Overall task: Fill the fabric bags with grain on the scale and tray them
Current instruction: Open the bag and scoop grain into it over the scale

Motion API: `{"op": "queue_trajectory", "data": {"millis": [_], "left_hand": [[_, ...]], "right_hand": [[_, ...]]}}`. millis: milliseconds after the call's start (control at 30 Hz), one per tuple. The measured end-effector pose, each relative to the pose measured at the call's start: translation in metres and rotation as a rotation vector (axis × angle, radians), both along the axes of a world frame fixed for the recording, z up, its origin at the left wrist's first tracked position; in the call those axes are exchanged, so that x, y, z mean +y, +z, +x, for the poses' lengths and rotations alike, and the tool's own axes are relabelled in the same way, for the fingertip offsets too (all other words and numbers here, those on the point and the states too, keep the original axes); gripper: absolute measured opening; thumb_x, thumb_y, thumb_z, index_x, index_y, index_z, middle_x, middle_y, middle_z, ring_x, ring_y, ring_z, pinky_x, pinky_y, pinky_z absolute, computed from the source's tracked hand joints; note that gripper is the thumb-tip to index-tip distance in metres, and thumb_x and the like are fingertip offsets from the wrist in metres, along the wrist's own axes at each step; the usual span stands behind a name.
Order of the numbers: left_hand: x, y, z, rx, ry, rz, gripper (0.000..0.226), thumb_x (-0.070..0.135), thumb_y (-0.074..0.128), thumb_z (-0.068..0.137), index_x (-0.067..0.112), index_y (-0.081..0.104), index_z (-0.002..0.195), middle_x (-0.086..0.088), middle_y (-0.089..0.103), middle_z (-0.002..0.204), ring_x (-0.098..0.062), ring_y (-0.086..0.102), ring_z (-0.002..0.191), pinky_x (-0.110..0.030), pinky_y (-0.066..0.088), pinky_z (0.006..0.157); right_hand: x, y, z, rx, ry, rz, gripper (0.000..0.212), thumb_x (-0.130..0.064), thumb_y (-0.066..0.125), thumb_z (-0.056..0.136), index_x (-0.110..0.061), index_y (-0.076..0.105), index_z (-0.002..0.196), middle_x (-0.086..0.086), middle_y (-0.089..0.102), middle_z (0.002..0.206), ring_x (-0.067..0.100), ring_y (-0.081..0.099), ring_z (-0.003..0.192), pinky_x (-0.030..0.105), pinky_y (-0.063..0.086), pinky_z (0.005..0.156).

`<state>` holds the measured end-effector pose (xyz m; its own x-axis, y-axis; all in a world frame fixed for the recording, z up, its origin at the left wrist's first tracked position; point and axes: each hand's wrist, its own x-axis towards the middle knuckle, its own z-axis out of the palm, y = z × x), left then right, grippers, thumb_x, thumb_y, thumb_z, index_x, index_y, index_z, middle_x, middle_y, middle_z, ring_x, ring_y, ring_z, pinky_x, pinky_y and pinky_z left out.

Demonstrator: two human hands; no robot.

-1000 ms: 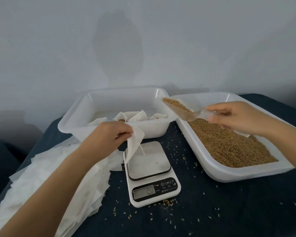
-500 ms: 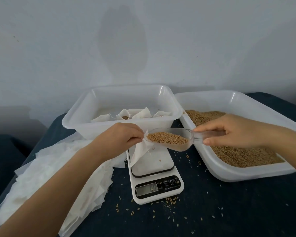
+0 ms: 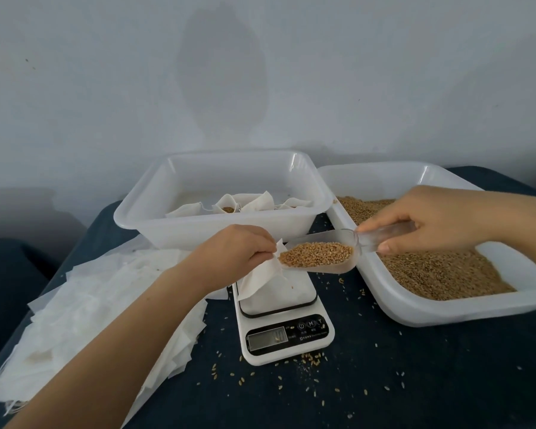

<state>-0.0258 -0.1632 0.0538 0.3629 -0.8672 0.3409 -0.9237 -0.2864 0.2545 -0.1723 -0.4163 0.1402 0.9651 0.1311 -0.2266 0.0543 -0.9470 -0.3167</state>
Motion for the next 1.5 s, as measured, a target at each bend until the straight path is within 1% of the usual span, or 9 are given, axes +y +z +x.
{"op": "queue_trajectory", "data": {"millis": [233,500,667,767,900,1033,1233,1367,1500], "left_hand": [[-0.002,-0.002,-0.001,-0.004,-0.004,-0.009,0.017,0.013,0.060,0.090,0.006,0.073,0.099,-0.002,0.069,0.105,-0.014,0.062,0.097,-0.022,0.042,0.088],[-0.004,0.000,-0.001,-0.002,0.000,-0.010,0.018,0.012,0.058,0.091,0.006,0.073,0.098,-0.002,0.069,0.104,-0.014,0.061,0.096,-0.019,0.040,0.087],[-0.003,0.001,-0.003,-0.001,-0.007,-0.009,0.018,0.012,0.058,0.091,0.005,0.073,0.097,-0.002,0.069,0.102,-0.015,0.061,0.094,-0.018,0.040,0.085],[-0.003,0.001,-0.003,0.003,-0.003,-0.011,0.019,0.013,0.057,0.091,0.007,0.072,0.099,-0.001,0.069,0.104,-0.014,0.061,0.095,-0.018,0.040,0.085],[-0.003,0.002,-0.003,0.012,0.002,-0.006,0.019,0.015,0.056,0.092,0.008,0.072,0.100,0.000,0.068,0.105,-0.013,0.060,0.097,-0.019,0.040,0.087],[-0.003,0.002,-0.003,0.015,0.004,-0.009,0.020,0.015,0.056,0.092,0.008,0.072,0.101,0.001,0.068,0.106,-0.012,0.060,0.097,-0.019,0.040,0.088],[-0.003,0.002,-0.002,0.013,0.011,-0.014,0.020,0.016,0.055,0.092,0.008,0.072,0.100,0.000,0.068,0.105,-0.013,0.060,0.097,-0.017,0.039,0.087],[-0.002,0.002,-0.002,0.018,0.013,-0.015,0.020,0.017,0.055,0.092,0.009,0.072,0.100,0.001,0.068,0.104,-0.013,0.060,0.097,-0.019,0.040,0.087],[-0.003,0.002,-0.002,0.014,0.009,-0.020,0.020,0.016,0.055,0.092,0.008,0.072,0.100,0.000,0.068,0.105,-0.013,0.060,0.097,-0.016,0.039,0.087]], "right_hand": [[0.008,0.012,0.006,0.028,0.002,-0.087,0.027,-0.046,0.061,0.084,-0.066,0.054,0.101,-0.011,0.070,0.110,0.019,0.067,0.099,0.047,0.052,0.090],[0.012,0.022,0.013,0.040,-0.008,-0.150,0.031,-0.044,0.064,0.083,-0.053,0.061,0.112,-0.024,0.069,0.103,0.002,0.064,0.090,0.035,0.052,0.086],[0.014,0.028,0.016,0.070,-0.009,-0.174,0.033,-0.044,0.062,0.083,-0.050,0.063,0.115,-0.014,0.071,0.097,0.008,0.065,0.081,0.036,0.054,0.082],[0.016,0.032,0.018,0.082,-0.003,-0.182,0.032,-0.042,0.063,0.084,-0.050,0.063,0.115,-0.010,0.072,0.100,0.015,0.066,0.088,0.041,0.053,0.086],[0.020,0.036,0.019,0.078,0.007,-0.195,0.032,-0.040,0.064,0.085,-0.049,0.063,0.115,-0.017,0.070,0.100,0.006,0.064,0.088,0.035,0.052,0.086],[0.021,0.038,0.019,0.076,0.001,-0.212,0.032,-0.042,0.063,0.084,-0.049,0.063,0.115,-0.018,0.070,0.096,-0.002,0.060,0.075,0.027,0.050,0.078],[0.021,0.040,0.021,0.075,0.005,-0.250,0.033,-0.044,0.062,0.084,-0.049,0.063,0.116,-0.023,0.069,0.098,-0.006,0.059,0.080,0.026,0.050,0.083],[0.021,0.041,0.022,0.077,0.009,-0.253,0.035,-0.047,0.061,0.082,-0.048,0.063,0.117,-0.028,0.067,0.094,-0.014,0.056,0.081,0.017,0.043,0.072],[0.019,0.042,0.024,0.075,0.000,-0.259,0.037,-0.050,0.060,0.080,-0.047,0.063,0.117,-0.030,0.066,0.092,-0.016,0.055,0.081,0.016,0.042,0.071]]}}
